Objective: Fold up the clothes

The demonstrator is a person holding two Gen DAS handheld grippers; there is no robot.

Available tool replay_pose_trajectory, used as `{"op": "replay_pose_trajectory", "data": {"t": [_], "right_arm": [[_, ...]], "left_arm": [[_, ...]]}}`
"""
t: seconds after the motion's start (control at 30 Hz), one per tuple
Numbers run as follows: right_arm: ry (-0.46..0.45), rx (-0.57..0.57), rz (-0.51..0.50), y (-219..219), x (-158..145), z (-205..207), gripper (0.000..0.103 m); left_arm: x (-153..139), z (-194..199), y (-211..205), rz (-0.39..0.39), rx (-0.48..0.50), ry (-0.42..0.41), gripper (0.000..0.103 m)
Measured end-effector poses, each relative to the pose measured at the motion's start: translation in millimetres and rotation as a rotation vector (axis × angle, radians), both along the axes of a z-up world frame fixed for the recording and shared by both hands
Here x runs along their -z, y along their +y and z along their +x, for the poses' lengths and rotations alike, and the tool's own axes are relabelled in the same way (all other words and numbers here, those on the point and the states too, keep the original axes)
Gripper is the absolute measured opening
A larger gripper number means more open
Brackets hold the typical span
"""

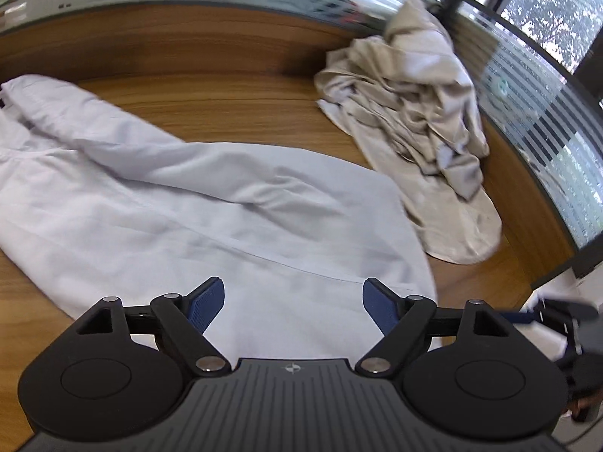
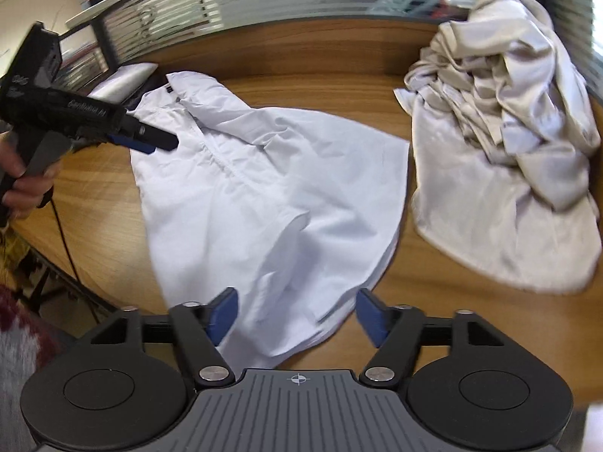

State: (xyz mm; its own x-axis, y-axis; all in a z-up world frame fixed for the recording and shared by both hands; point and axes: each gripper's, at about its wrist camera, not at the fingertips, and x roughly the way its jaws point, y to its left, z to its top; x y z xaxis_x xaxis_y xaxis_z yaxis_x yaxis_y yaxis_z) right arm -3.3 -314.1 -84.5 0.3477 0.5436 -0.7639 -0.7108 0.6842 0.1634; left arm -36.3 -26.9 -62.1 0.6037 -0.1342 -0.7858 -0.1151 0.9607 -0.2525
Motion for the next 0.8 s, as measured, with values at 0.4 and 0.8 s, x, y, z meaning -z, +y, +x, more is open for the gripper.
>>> {"op": "replay_pose_trajectory", "data": {"t": [0.4,0.8], "right_arm": [[-0.065,-0.027,-0.045,-33,4,49,0.103],[-0.030,-0.181,-0.013,-65,3,33,0.103]], "left_arm": [[21,-7,-105,0.060,-0.209,0.086,0.094],[43,47,-154,0.218,-0.158,0.152,0.079]]}}
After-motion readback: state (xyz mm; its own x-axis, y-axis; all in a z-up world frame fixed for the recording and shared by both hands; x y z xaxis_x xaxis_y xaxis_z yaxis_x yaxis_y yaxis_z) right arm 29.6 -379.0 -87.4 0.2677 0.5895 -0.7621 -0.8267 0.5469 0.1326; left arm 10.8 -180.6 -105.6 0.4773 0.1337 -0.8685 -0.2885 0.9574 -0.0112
